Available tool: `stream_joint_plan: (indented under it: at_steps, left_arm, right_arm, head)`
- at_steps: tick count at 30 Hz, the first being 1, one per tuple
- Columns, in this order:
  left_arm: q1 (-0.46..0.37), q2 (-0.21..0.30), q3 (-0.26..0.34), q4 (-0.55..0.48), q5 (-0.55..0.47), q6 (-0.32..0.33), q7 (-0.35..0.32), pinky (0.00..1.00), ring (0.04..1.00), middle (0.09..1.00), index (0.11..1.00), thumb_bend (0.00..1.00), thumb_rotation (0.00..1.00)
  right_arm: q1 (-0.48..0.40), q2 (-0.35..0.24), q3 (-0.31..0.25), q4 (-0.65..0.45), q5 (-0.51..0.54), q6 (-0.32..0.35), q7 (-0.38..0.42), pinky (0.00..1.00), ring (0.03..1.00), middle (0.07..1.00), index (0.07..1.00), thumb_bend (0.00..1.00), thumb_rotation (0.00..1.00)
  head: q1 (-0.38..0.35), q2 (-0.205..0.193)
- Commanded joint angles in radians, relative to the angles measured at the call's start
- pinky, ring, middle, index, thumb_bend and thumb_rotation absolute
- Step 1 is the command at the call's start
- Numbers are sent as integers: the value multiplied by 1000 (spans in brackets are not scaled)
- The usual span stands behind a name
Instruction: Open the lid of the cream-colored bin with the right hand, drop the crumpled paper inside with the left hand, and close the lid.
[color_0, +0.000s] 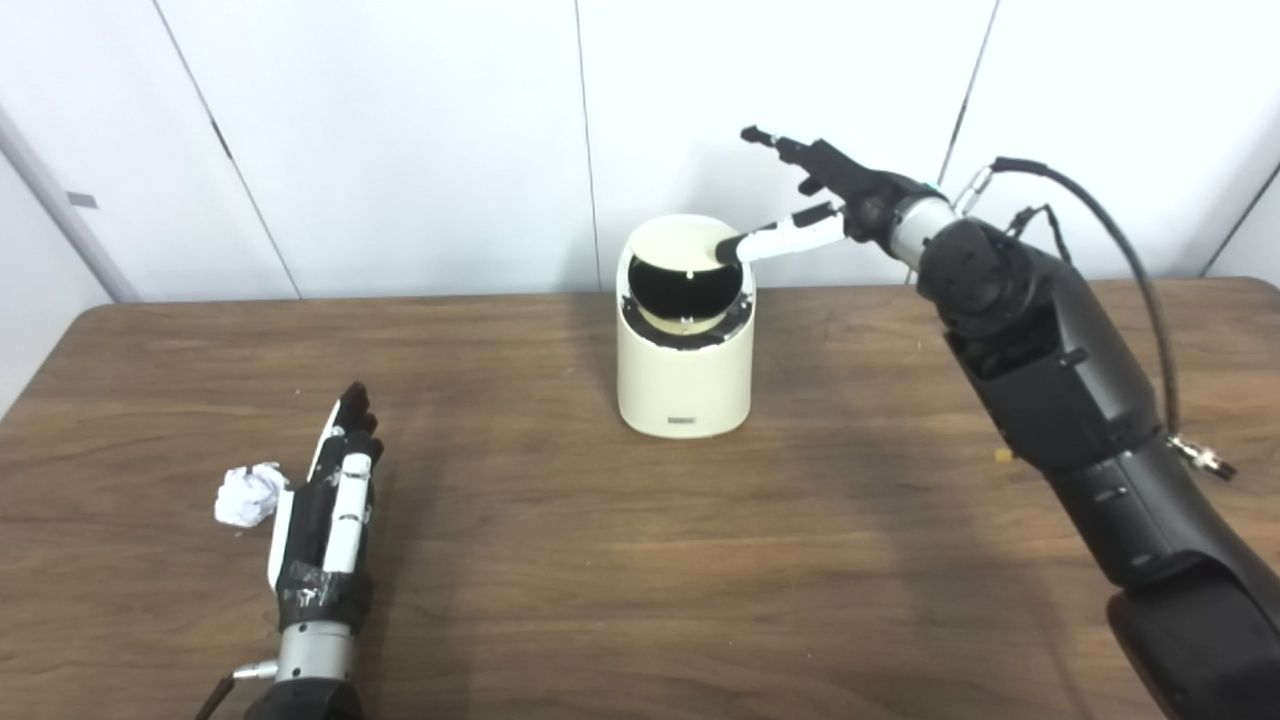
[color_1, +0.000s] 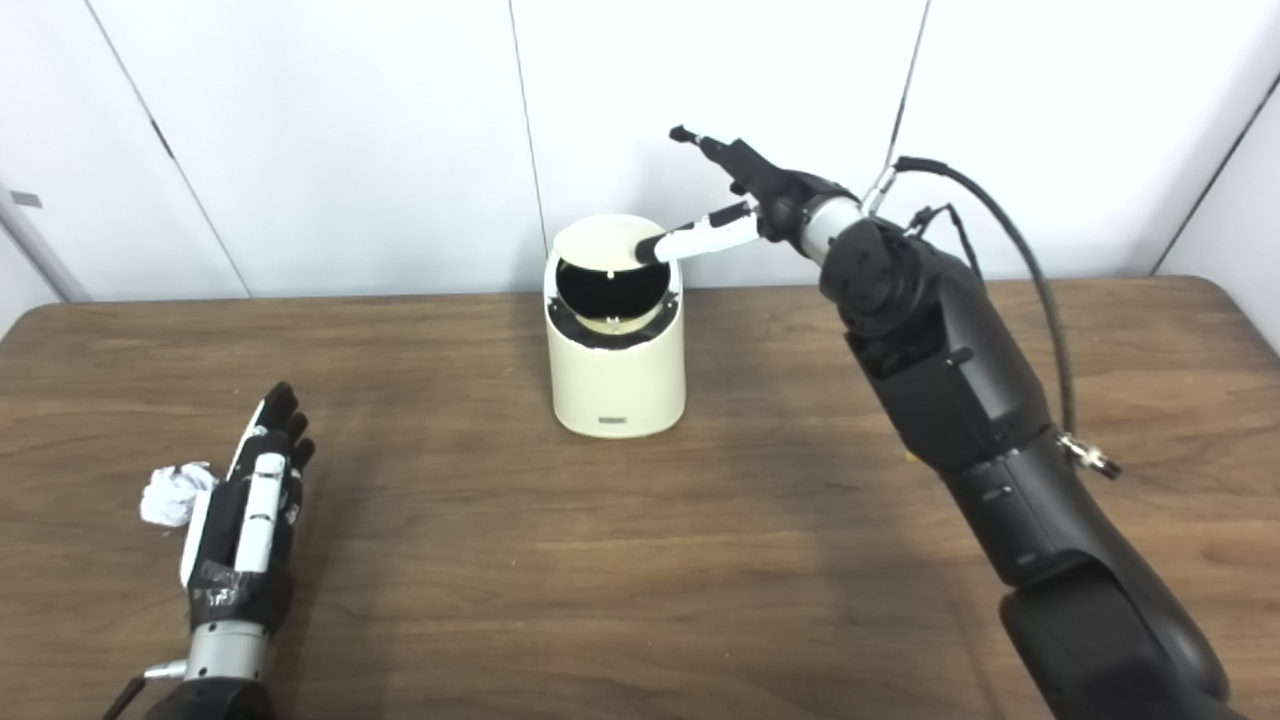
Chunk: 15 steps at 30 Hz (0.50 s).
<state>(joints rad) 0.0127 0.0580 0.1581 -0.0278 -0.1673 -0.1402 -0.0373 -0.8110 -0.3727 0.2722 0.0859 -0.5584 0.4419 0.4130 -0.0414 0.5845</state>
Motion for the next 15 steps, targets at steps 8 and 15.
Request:
stream_joint_plan:
  at_steps: [8, 15]
  left_arm:
    - [26, -23, -12, 70, -22, -21, -13, 1000, 999, 996, 984, 406, 747]
    - [25, -18, -9, 71, -28, -16, -15, 1000, 1000, 997, 984, 396, 773]
  right_arm:
    - [3, -54, -48, -80, -7, 7, -24, 800, 913, 946, 933, 839, 552]
    - [53, -53, -87, -77, 39, 1, -30, 765, 902, 946, 933, 818, 544]
  head:
    - [-5, -1]
    - [-7, 2]
